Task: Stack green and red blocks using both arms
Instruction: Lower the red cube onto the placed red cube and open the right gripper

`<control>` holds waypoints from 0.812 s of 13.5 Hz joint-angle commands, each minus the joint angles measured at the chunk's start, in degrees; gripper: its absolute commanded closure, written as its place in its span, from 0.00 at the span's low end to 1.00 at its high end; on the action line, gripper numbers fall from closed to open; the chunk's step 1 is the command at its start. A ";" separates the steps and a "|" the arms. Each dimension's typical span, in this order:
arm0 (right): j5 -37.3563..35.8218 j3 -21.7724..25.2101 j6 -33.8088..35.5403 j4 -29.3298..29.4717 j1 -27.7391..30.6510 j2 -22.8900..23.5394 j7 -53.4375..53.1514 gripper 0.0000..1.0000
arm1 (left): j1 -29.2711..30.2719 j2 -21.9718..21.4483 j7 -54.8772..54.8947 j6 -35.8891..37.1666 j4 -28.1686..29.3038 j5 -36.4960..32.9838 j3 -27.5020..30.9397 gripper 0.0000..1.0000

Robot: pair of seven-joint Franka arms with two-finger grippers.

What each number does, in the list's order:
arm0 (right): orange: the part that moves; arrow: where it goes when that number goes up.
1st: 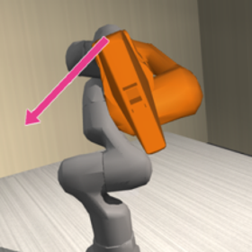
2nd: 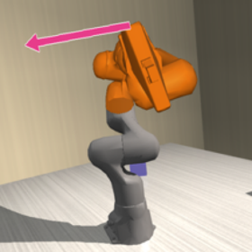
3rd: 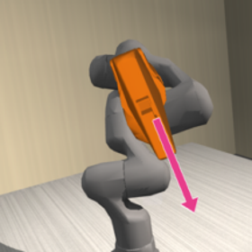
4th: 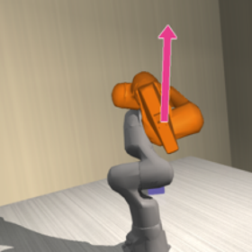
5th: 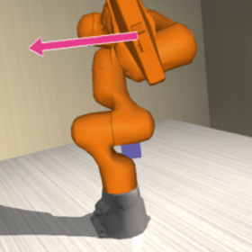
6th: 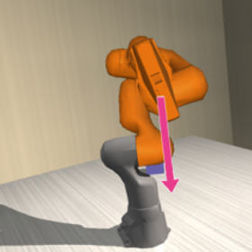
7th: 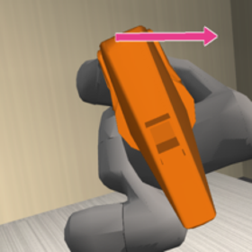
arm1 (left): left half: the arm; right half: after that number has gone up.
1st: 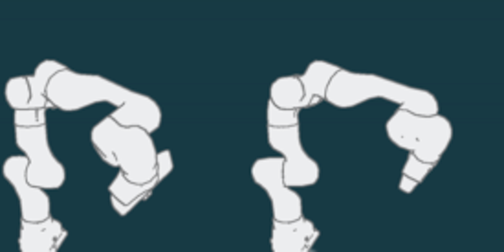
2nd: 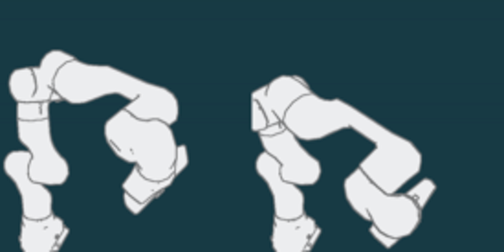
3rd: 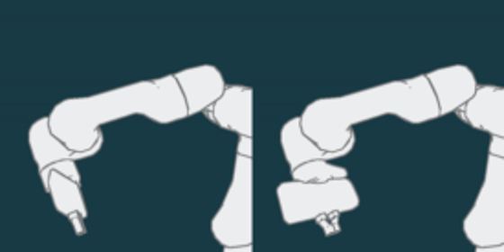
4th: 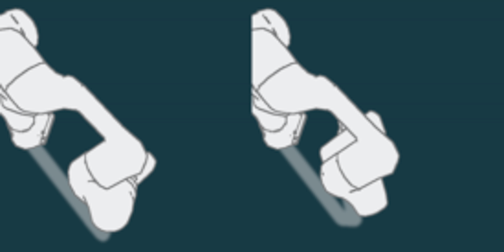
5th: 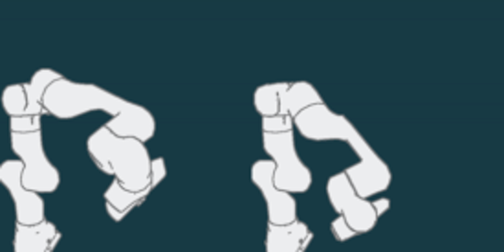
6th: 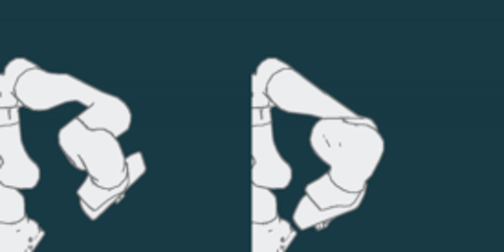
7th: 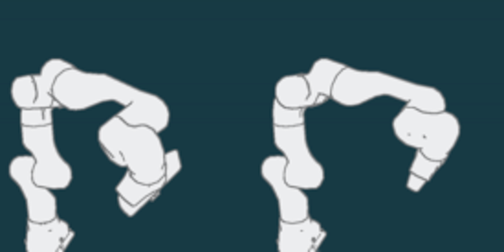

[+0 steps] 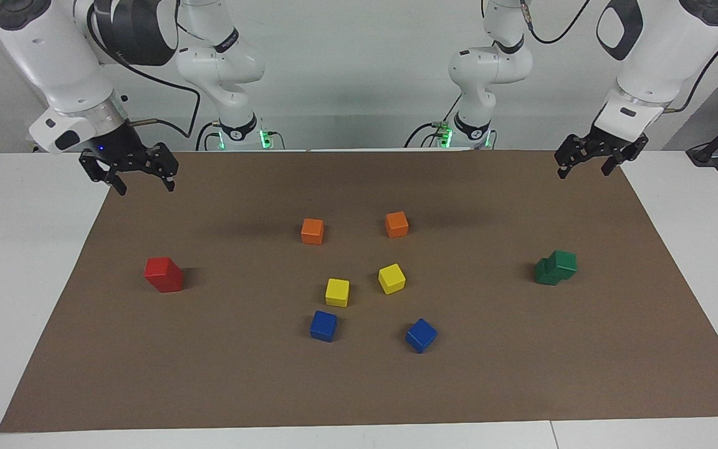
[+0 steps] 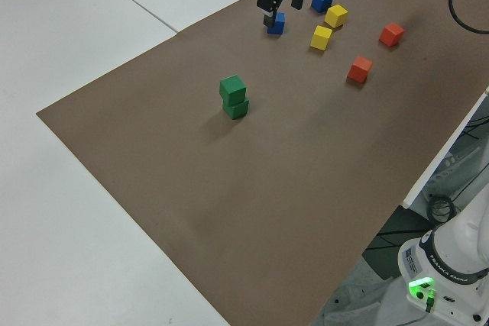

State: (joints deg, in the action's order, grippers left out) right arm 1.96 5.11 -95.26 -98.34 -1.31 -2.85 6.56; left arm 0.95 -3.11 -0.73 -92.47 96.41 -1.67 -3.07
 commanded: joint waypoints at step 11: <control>-5.30 -1.06 2.62 -0.71 0.08 -0.58 -0.14 0.00 | -0.95 -1.11 -0.85 -0.69 0.53 0.96 -0.53 0.00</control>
State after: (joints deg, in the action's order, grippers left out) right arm -2.11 4.44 -93.33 -98.69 -1.34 -3.09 6.56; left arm 0.34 -3.19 -0.90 -92.57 96.11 -1.54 -3.81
